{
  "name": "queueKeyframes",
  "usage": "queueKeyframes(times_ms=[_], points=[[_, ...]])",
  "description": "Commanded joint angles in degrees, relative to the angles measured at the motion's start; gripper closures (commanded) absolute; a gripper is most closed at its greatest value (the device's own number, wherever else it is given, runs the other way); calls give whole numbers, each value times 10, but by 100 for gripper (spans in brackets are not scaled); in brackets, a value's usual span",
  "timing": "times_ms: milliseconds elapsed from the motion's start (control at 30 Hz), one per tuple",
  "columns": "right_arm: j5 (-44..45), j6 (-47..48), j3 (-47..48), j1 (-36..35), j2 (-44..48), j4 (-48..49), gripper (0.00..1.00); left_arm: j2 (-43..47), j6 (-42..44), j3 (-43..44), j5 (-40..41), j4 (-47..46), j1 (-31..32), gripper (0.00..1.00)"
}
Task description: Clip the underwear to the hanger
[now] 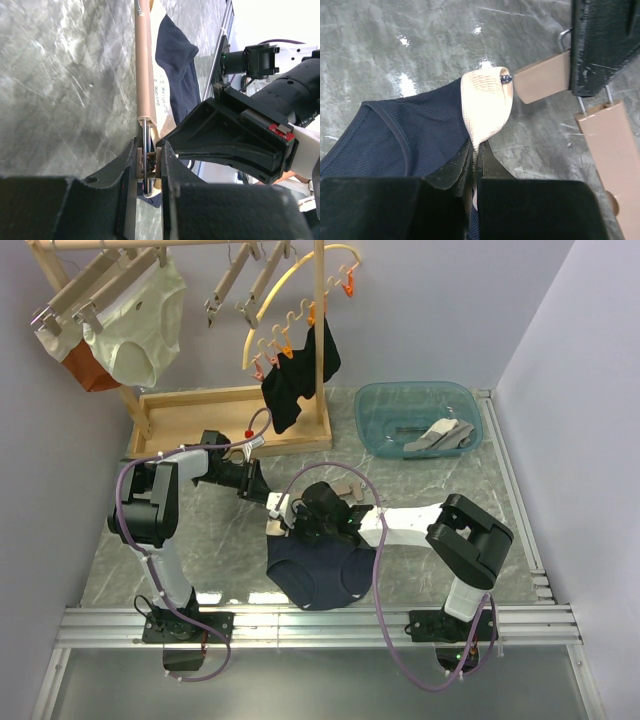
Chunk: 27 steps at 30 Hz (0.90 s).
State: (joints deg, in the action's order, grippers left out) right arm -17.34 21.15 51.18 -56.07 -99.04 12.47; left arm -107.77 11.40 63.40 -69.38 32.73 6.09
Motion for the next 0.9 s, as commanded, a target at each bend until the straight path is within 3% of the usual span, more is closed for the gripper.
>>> queueKeyframes(times_ms=[0,867], points=[[9,7,-2,-3,3,19,100,-6,40,16,-40,30,2,99],[2,17,15,-4,-9,-2,100,-6,49,32,-44,48,10,99]])
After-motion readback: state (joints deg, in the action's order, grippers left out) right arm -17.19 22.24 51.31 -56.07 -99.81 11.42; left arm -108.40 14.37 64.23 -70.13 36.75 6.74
